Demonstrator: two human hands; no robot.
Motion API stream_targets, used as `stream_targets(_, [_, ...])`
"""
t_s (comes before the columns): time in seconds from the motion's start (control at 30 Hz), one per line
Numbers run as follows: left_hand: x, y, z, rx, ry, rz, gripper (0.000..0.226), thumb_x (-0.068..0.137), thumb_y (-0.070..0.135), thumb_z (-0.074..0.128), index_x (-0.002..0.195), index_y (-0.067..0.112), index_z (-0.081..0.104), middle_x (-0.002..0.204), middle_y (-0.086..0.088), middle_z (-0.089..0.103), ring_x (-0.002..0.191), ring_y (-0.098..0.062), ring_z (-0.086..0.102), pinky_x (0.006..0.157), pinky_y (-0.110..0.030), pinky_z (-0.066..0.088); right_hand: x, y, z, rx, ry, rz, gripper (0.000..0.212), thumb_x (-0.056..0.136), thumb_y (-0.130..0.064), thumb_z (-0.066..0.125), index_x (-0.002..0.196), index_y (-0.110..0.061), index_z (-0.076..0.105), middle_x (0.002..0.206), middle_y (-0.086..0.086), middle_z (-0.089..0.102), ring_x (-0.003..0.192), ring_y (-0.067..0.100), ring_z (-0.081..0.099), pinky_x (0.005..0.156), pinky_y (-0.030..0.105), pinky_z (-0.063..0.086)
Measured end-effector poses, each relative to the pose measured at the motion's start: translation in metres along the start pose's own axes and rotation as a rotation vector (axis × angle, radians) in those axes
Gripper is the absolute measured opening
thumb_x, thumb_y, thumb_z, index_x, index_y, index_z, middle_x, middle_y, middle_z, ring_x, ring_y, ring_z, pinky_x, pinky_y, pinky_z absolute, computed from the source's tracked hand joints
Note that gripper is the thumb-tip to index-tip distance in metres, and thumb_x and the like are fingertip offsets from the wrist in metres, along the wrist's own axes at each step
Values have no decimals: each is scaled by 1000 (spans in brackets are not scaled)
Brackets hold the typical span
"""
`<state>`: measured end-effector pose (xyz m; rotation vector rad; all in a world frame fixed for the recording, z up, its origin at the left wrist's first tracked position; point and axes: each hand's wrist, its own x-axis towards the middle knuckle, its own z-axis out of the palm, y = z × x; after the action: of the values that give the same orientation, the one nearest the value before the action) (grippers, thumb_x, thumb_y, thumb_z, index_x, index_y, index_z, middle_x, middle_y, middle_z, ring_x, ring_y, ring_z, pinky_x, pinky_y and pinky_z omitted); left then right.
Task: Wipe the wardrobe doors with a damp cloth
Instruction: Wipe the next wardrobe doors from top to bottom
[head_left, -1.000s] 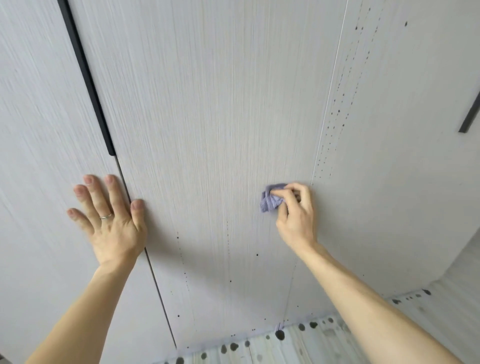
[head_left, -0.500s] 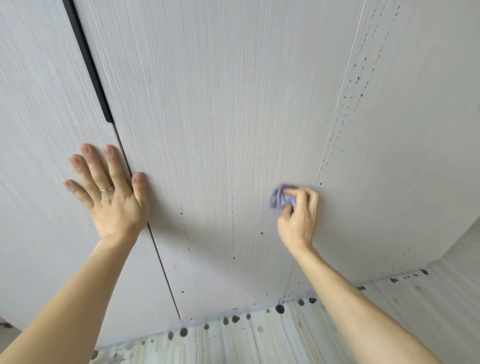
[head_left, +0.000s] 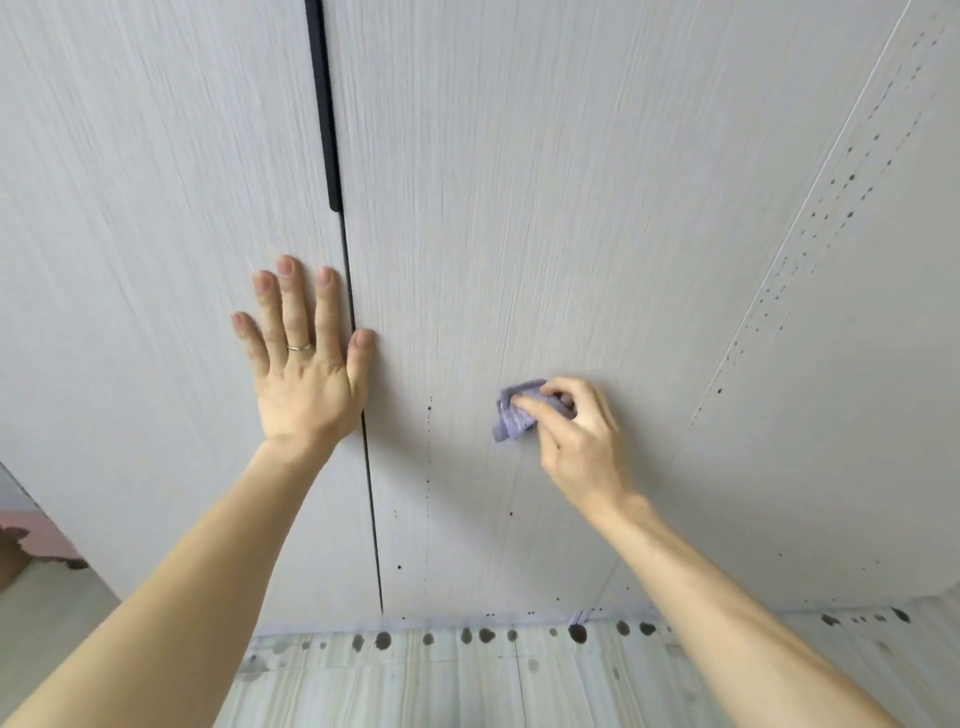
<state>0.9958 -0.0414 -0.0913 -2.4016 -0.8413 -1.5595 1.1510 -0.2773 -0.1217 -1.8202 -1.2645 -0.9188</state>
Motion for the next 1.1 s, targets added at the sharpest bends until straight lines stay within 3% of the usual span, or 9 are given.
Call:
stream_targets(0.1, [-2,-7,1,31,1,47,68,108,48,23,159,19,-11,164,-26,10,149,-17,-30,118,-44,-21,42,-12,-5,71,190,134,31,91,-2,51,108,-11,76,111,7,51,86,23,55,81,29,48])
stream_targets(0.17, [-3,-11,3,40,-4,69,67,108,51,21,159,21,-12,167,-17,-9,149,-17,-29,119,-44,-21,42,-18,3,74,208,110,29,96,-8,51,110,-10,76,113,7,49,85,25,55,79,30,48])
stream_targets(0.23, [-7,-13,5,25,-9,104,67,108,52,20,159,24,-13,164,0,-30,150,-18,-28,120,-45,-20,13,-19,14,31,83,26,26,95,-14,55,111,-15,76,114,1,50,87,24,54,76,31,48])
stream_targets(0.37, [-11,-30,-1,-7,-23,183,68,107,51,26,160,25,-7,165,5,-27,153,-20,-21,124,-45,-14,-25,-17,30,-92,-286,-191,43,76,-2,80,110,-27,74,105,-5,52,87,23,49,49,37,51])
stream_targets(0.5, [-17,-54,-3,41,-29,297,67,106,53,25,161,27,-4,166,5,-22,154,-17,-17,125,-44,-10,32,-48,23,8,-60,-117,36,89,-11,54,116,-23,75,109,4,57,86,26,56,65,33,51])
stream_targets(0.67, [-28,-50,7,19,0,258,65,107,49,25,161,26,-5,166,5,-24,154,-17,-18,124,-48,-11,66,-72,35,21,133,-97,34,90,-8,57,115,-19,75,105,6,55,75,29,57,65,32,47])
stream_targets(0.87, [-30,-54,9,27,26,257,62,109,49,20,161,26,-5,166,5,-23,154,-16,-17,124,-47,-10,1,-56,53,-204,-313,-405,50,66,0,79,110,-26,76,98,-3,51,82,23,52,35,27,42])
stream_targets(0.97, [-31,-53,10,9,16,257,62,109,48,20,161,27,-7,165,6,-25,153,-16,-19,123,-47,-12,30,-69,39,-186,-172,-337,37,83,-7,61,111,-27,76,99,0,61,85,25,55,43,32,49])
stream_targets(1.1, [-35,-48,15,-2,13,209,64,108,44,24,160,26,-9,165,7,-27,153,-16,-21,122,-47,-15,48,-70,38,-178,73,-215,38,86,5,60,107,-22,78,100,8,66,80,33,58,59,33,49])
